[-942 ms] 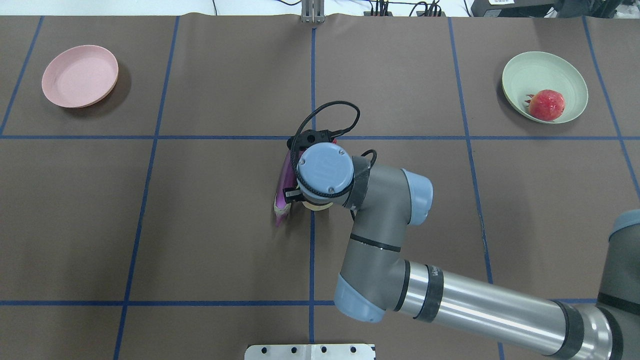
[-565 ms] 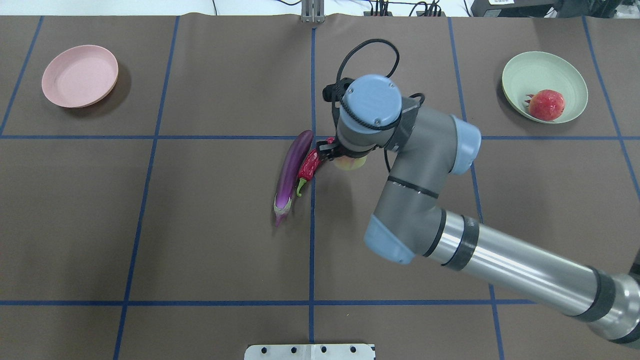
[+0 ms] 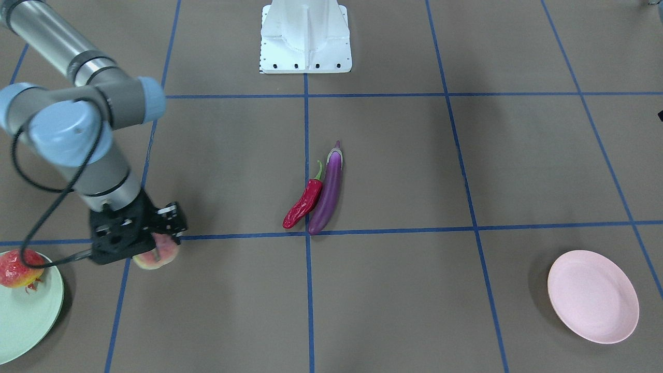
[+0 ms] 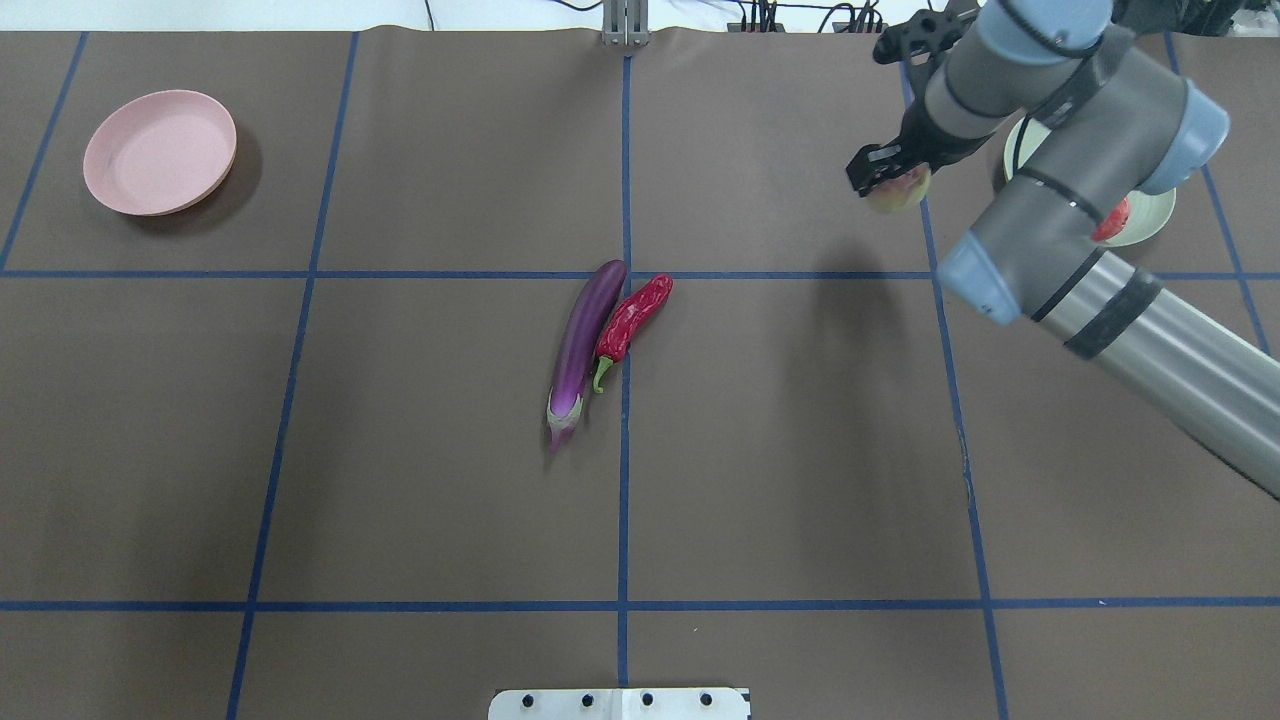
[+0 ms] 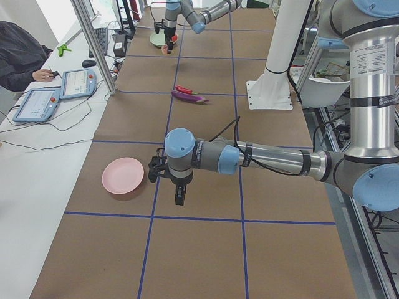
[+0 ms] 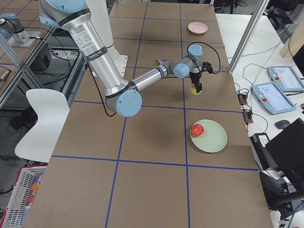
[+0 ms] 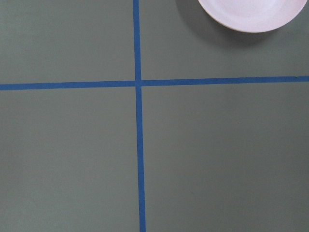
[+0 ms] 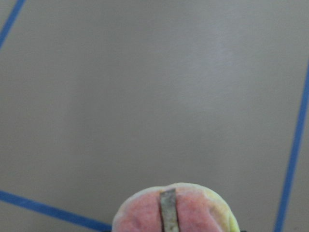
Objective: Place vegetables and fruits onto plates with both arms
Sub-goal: 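Carry the peach onto the pale green plate and release it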
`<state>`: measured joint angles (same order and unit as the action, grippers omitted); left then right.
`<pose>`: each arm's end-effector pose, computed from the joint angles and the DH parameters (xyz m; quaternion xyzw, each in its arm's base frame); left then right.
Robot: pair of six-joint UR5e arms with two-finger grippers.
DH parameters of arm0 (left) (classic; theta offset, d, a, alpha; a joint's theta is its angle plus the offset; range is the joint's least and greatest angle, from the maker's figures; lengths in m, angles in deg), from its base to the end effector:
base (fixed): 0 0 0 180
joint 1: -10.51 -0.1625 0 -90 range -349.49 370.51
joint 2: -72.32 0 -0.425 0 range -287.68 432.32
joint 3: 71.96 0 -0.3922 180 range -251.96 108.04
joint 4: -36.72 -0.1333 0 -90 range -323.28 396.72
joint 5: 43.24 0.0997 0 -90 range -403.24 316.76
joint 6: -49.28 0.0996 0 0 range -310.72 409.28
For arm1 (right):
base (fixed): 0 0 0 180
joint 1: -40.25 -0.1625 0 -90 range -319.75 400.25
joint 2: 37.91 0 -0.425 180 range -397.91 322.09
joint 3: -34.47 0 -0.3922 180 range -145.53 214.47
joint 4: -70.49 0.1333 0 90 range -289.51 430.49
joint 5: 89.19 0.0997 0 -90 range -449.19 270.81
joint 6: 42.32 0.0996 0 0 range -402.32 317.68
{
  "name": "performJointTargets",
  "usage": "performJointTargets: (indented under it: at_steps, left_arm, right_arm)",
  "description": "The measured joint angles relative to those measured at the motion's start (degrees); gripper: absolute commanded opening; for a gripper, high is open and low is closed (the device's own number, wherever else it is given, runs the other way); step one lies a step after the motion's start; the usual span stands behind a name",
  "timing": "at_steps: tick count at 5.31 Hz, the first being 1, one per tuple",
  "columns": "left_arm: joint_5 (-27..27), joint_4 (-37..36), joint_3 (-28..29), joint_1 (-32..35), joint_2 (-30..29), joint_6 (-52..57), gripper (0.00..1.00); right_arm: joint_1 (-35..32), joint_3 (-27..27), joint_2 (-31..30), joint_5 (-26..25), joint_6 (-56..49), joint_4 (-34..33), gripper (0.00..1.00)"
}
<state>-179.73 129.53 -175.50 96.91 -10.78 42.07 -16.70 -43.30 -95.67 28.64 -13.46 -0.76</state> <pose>-0.0328 -0.4511 0.5903 0.0383 0.3987 0.0037 0.9163 -0.3243 -0.6577 0.3940 0.1595 -0.3602 -0.1132 0.9121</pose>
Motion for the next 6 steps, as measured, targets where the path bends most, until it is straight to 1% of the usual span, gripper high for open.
performJointTargets:
  at_steps: [1, 2, 3, 4, 6]
  left_arm:
    - [0.00, 0.00, -0.01, 0.00, 0.00, 0.00, 1.00]
    - [0.00, 0.00, 0.02, 0.00, -0.01, 0.00, 1.00]
    - [0.00, 0.00, 0.10, 0.00, 0.01, 0.00, 1.00]
    - [0.00, 0.00, 0.12, 0.00, 0.03, 0.00, 1.00]
    - [0.00, 0.00, 0.13, 0.00, 0.04, 0.02, 1.00]
  right_arm:
    - [-4.64, 10.06, -0.47, 2.81, -5.38, 8.10, 0.01]
    - [-7.28, 16.62, -0.62, 3.59, -6.97, 12.83, 0.50]
    - [-9.16, 19.84, -0.70, 3.69, -7.26, 14.12, 0.90]
    - [-10.31, 21.19, -0.67, 3.72, -7.16, 14.45, 0.99]
    - [-13.19, 21.43, -1.64, 4.72, -6.50, 14.35, 0.99]
